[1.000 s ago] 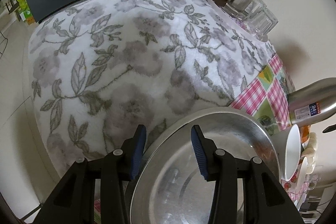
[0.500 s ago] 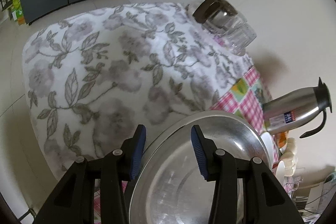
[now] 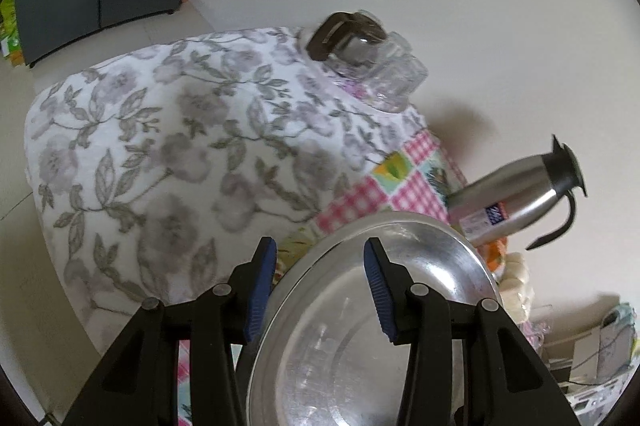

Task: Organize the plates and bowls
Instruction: 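Lift the steel basin with the left tool and carry it over the table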

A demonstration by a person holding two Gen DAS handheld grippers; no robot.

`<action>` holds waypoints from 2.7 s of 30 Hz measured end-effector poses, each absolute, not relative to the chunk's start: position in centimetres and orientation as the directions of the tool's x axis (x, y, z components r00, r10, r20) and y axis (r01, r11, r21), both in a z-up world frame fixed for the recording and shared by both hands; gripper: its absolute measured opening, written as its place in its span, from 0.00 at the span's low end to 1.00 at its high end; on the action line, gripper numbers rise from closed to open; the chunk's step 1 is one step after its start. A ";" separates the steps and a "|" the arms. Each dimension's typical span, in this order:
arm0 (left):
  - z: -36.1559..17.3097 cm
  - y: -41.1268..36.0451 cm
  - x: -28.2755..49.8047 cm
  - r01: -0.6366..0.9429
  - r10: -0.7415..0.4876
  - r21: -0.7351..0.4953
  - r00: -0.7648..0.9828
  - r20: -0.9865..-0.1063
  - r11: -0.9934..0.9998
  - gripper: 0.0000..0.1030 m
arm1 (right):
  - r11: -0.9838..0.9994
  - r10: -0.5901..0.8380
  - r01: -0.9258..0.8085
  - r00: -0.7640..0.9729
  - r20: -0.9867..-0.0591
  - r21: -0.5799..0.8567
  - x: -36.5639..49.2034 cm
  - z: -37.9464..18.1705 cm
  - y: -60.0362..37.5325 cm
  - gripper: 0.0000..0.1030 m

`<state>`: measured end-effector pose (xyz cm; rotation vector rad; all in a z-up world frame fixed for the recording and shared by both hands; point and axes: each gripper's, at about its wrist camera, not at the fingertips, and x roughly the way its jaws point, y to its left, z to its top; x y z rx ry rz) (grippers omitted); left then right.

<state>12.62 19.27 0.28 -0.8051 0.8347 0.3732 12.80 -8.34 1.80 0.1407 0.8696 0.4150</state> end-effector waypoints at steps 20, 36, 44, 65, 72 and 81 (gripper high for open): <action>3.4 10.1 13.2 -0.416 -0.121 -0.536 0.697 -0.707 0.734 0.44 | 0.939 0.342 -0.210 0.667 -0.662 0.273 10.7 5.1 -17.6 0.19; 3.2 1.9 14.3 -0.278 -0.265 -0.551 0.654 -0.708 0.787 0.44 | 0.955 0.261 -0.098 0.724 -0.638 0.280 9.1 6.1 -25.8 0.21; 1.4 -0.2 14.3 -0.264 -0.303 -0.541 0.599 -0.741 0.799 0.44 | 0.953 0.234 -0.029 0.699 -0.675 0.301 8.8 5.0 -28.3 0.21; -3.1 2.9 14.2 -0.390 -0.300 -0.518 0.496 -0.815 0.762 0.46 | 0.973 0.200 -0.011 0.527 -0.826 0.229 9.9 -1.7 -25.6 0.21; -4.0 3.5 14.5 -0.425 -0.284 -0.488 0.459 -0.842 0.762 0.47 | 0.978 0.192 -0.026 0.497 -0.846 0.206 10.5 -2.6 -24.2 0.21; -5.3 3.6 14.8 -0.464 -0.273 -0.458 0.411 -0.869 0.759 0.48 | 0.980 0.189 -0.028 0.445 -0.875 0.198 11.1 -4.0 -23.6 0.24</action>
